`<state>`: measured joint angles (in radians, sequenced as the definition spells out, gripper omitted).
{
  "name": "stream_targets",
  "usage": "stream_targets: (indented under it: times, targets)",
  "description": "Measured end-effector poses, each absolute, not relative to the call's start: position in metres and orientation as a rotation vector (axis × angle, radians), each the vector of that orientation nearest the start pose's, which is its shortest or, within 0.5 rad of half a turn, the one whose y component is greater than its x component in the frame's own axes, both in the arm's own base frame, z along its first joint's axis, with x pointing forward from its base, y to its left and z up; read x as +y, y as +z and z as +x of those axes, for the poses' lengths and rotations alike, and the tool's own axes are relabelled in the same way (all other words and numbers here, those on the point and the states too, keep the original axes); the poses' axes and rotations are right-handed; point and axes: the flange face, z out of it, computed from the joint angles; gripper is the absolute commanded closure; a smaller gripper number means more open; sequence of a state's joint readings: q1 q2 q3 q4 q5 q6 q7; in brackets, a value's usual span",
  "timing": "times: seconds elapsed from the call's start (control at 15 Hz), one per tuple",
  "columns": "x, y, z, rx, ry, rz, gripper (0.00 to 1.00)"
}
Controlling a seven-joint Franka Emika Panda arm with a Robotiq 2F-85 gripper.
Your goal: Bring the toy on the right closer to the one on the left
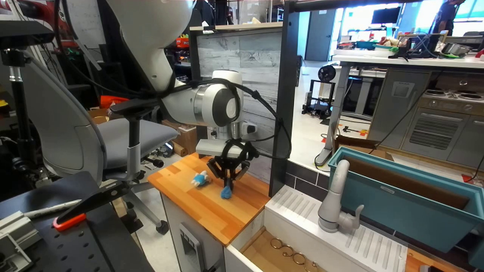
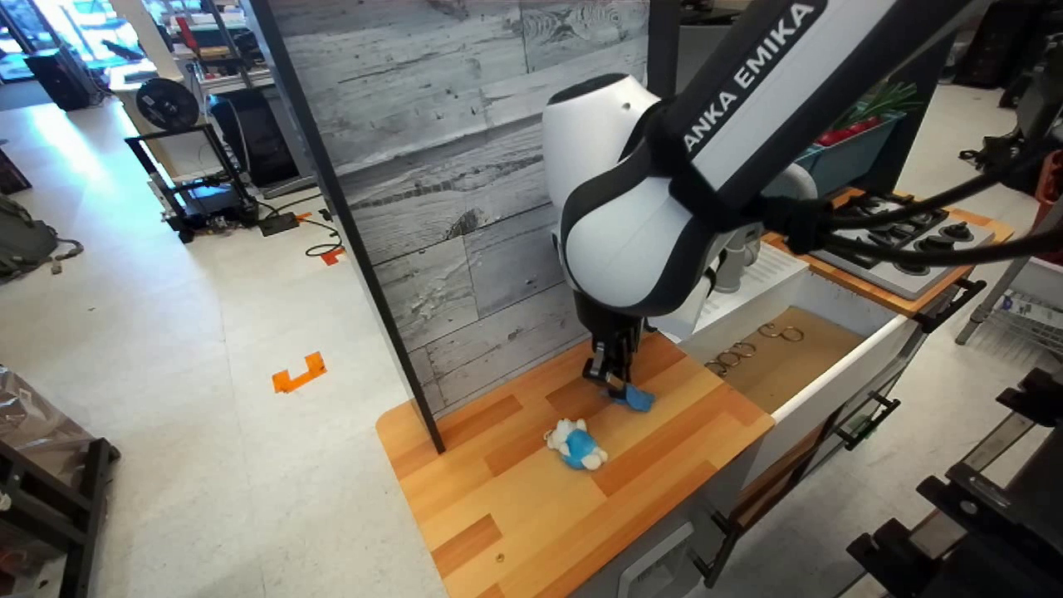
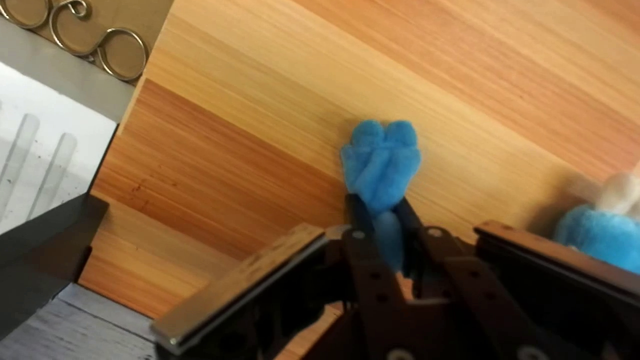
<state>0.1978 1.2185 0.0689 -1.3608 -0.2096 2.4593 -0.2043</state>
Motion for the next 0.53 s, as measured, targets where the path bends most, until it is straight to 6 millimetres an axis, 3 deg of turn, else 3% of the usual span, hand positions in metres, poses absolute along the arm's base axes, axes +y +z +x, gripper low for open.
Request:
stream_targets:
  times: [0.27, 0.53]
  targets:
    - [0.177, -0.03, 0.653, -0.965, 0.179, -3.037, 0.31]
    - [0.2, -0.017, 0.654, -1.05, 0.134, -2.977, 0.02]
